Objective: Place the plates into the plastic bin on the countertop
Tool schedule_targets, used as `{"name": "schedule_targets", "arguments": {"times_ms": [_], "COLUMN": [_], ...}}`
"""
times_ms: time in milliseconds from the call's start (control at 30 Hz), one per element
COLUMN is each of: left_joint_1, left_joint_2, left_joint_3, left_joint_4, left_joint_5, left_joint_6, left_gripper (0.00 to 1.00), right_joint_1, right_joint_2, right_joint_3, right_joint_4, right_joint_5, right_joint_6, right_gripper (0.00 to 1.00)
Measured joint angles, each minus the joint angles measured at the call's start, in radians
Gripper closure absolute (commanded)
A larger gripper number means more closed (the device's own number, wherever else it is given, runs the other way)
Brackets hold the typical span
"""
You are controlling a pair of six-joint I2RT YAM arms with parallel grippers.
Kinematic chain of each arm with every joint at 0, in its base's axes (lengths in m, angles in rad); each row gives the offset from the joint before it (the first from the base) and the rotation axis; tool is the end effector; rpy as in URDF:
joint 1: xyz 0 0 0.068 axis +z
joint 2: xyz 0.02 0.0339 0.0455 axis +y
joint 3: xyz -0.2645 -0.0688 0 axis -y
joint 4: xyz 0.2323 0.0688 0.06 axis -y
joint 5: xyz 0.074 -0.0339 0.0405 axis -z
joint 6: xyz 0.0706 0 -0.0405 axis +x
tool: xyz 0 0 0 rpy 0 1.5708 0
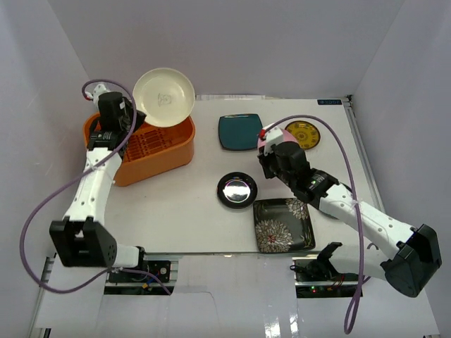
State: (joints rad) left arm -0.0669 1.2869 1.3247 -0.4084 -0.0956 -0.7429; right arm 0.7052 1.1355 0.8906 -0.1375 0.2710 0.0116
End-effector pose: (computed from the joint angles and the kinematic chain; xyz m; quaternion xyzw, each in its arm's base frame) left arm 0.3100 -0.0140 0.3839 -0.2988 0.7687 -0.1860 0.5340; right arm 0.2256 0.1672 0.3022 -0.2079 0.7978 0.0898 0.5587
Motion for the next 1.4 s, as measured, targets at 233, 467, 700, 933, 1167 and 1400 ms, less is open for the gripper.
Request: {"name": "schedule_targets", "arguments": {"times_ms": [233,467,700,933,1167,1400], "left_joint_1": [0.114,0.143,0.156,0.137,0.009,-0.034], "left_joint_2": [0.240,0.244,0.109,-0.388,-0.597,-0.625], "left_joint_3": [-0.047,-0.057,-0.122,-0.175,-0.064,-0.071], "left_joint_4": [-0.060,-0.061,-0.047,-0.034,-0.032,-0.013], "left_joint_5": [-0.134,-0.199,-0.058,0.009,-0.088,-0.050], "left_joint_6": [0.058,0.105,0.078,0.055,0.089,0.116], "left_gripper": [1.00,0.23,0.07,0.15,0.15,0.14], "right_joint_1": [0.193,0.304,0.330,0.328,0.330,0.334], "right_joint_2": [0.087,0.295,0.617,0.901,1.212,1.291], "right_joint_3": [0.116,0.435,0.822,1.054,1.330,1.313], "right_joint_4": [-0.049,-0.029,0.024,0.082,0.188,0.284], "right_joint_5": [0.031,0.040,-0.019,-0.146,-0.311,-0.336], "right_joint_6": [0.001,-0.057,-0.126,-0.217,-0.264,-0.272], "right_gripper": [0.92,0.92,0.92,0.92,0.74,0.20]}}
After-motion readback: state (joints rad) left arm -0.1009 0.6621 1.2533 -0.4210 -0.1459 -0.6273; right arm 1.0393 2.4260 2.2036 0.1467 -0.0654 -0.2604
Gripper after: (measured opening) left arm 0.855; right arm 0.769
